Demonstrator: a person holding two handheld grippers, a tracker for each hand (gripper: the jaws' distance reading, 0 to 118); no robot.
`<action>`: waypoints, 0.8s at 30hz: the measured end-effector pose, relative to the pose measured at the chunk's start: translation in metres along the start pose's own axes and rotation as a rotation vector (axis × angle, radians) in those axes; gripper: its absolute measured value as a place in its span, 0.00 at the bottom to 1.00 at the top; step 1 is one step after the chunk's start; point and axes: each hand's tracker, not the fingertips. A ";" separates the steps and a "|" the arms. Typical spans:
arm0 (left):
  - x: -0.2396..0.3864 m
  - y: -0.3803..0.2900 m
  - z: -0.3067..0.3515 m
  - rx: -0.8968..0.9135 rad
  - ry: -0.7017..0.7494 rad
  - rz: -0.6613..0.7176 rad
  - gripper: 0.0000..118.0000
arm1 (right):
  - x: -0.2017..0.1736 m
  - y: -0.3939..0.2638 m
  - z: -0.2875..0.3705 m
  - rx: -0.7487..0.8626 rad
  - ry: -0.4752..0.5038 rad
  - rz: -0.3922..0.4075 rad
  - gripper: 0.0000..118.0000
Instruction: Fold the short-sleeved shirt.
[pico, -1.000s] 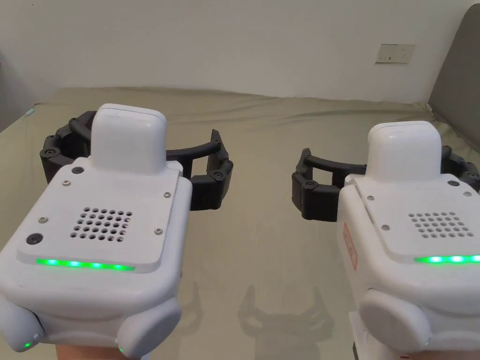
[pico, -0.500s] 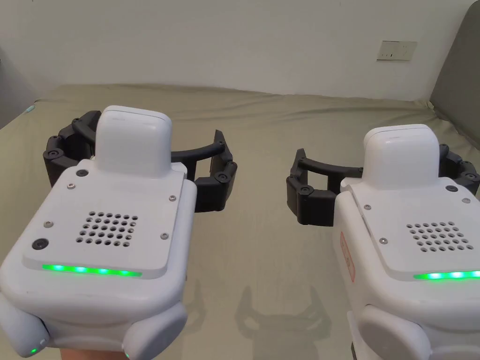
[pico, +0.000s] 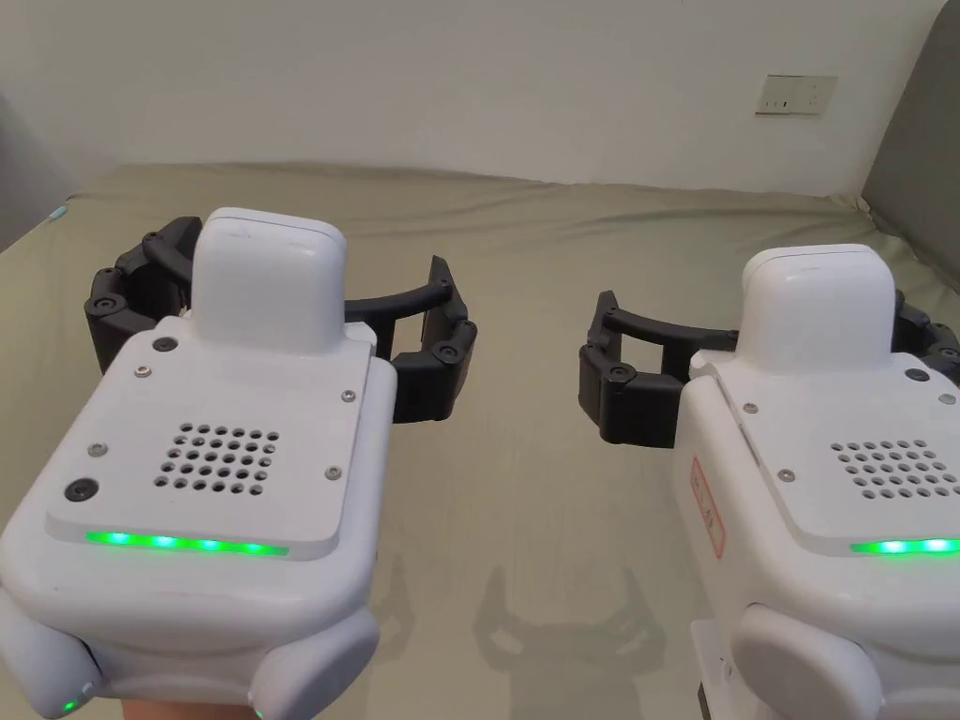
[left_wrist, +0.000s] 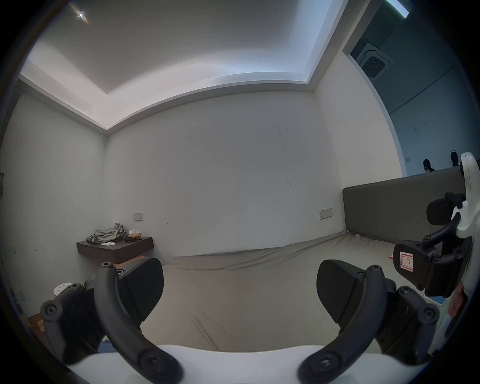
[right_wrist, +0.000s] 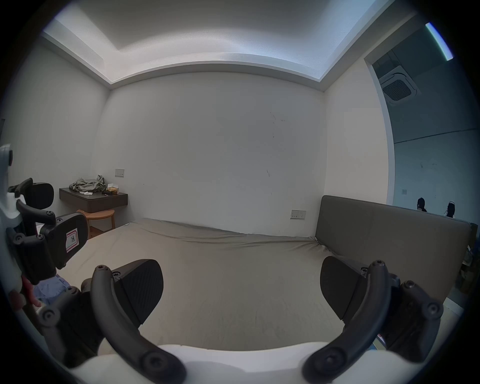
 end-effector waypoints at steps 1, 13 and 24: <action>0.000 0.000 0.000 0.000 0.000 0.002 0.98 | 0.000 0.000 0.000 -0.001 0.001 -0.001 1.00; 0.000 0.000 -0.001 0.000 0.003 0.006 0.98 | -0.003 0.002 0.000 0.004 0.005 0.000 1.00; -0.002 0.002 0.001 0.001 0.007 0.010 0.98 | -0.005 0.006 0.003 0.008 0.014 -0.003 1.00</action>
